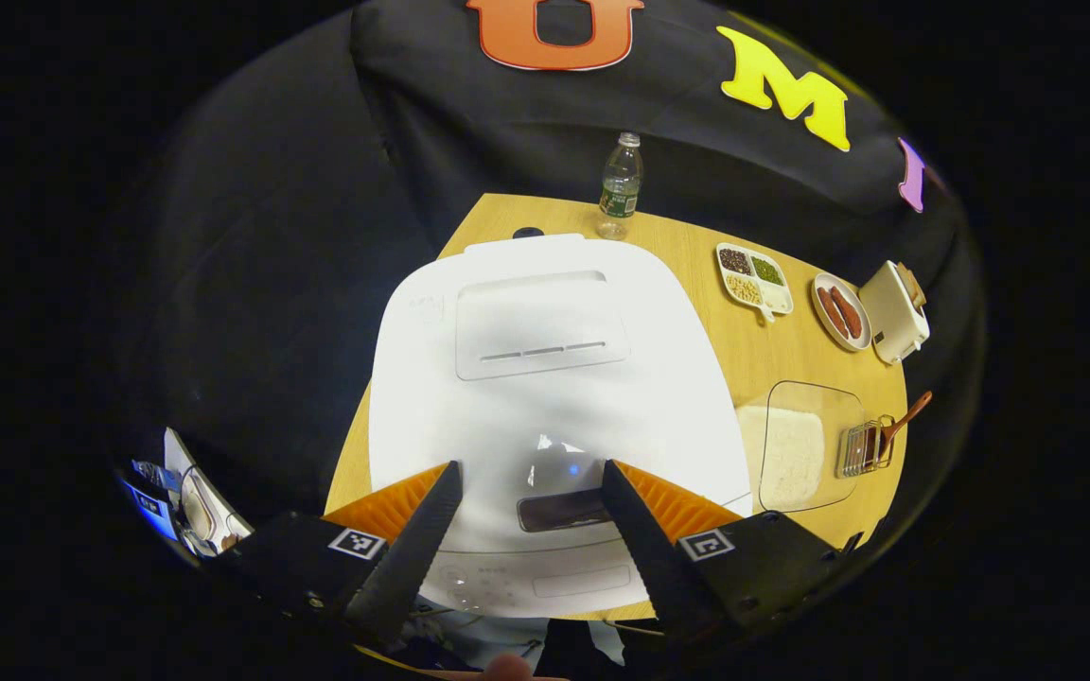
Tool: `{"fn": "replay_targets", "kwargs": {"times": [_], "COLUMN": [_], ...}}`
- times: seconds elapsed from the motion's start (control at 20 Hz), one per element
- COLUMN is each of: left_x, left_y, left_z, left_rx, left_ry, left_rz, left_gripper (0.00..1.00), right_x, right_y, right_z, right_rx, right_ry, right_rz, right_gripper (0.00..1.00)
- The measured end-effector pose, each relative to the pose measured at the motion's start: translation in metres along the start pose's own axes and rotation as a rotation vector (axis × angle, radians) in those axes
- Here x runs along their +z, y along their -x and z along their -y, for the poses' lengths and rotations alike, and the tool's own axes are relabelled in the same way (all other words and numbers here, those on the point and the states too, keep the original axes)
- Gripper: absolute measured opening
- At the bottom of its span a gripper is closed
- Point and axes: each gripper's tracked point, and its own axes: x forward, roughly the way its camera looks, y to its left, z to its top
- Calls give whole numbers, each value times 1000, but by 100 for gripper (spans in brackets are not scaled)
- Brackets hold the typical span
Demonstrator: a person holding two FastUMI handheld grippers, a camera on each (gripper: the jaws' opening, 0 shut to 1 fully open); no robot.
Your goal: Close the left gripper, press the button to open the rice cooker; take a wooden spoon from the chopstick holder with the right hand, scoop a spoonful of rice and pour it into the rice cooker, then put the wooden spoon back into the chopstick holder.
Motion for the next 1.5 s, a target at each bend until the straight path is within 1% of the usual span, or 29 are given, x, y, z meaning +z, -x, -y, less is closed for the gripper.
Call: {"fn": "replay_targets", "kwargs": {"times": [0.25, 0.35, 0.4, 0.5, 0.55, 0.6, 0.65, 0.7, 0.8, 0.85, 0.95, 1.0, 1.05, 1.15, 1.2, 1.35, 1.45, 1.5], "left_x": [0, 0, 1, 7, 14, 24, 40, 55, 95, 103, 75, 61, 48, 33, 32, 14, 12, 12], "left_y": [-2, -1, -1, 3, 7, 16, 26, 40, 68, 63, 50, 40, 33, 24, 23, 16, 12, 9], "left_z": [2, 2, 2, 1, 0, -3, -9, -10, -15, -13, -5, -7, -8, -17, -17, -14, -15, -13], "left_rx": [-4, -2, 0, 5, 17, 25, 63, 84, 130, 108, 44, 27, 24, 48, 43, -8, -12, -11], "left_ry": [-33, -38, -26, -13, 0, 2, -13, -32, -68, -73, -5, 15, 4, -46, -39, 44, 18, 6], "left_rz": [31, 35, 31, 65, 109, 179, 269, 376, 577, 553, 376, 302, 238, 193, 168, 56, 50, 50], "left_gripper": [98, 99, 98, 97, 96, 93, 94, 95, 97, 96, 95, 95, 95, 94, 98, 97, 99, 98], "right_x": [-3, 1, 2, 4, 5, 7, 11, 13, 14, 13, 20, 23, 27, 25, 23, 16, 12, 11], "right_y": [1, 5, 6, 8, 11, 13, 15, 16, 17, 18, 23, 26, 29, 29, 28, 23, 20, 19], "right_z": [-6, -5, -2, 3, 5, 9, 13, 17, 16, 16, 18, 20, 21, 20, 18, 15, 13, 10], "right_rx": [14, 15, 11, -1, -8, -17, -27, -43, -41, -39, -44, -51, -57, -61, -54, -43, -39, -32], "right_ry": [-14, -8, -7, -12, -17, -19, -18, -18, -27, -32, -39, -33, -25, -19, -21, -32, -31, -29], "right_rz": [-10, 3, 10, 21, 29, 39, 57, 75, 88, 83, 96, 106, 116, 117, 107, 75, 55, 45], "right_gripper": [100, 100, 100, 100, 100, 100, 100, 100, 100, 100, 100, 100, 100, 100, 100, 100, 100, 100]}}
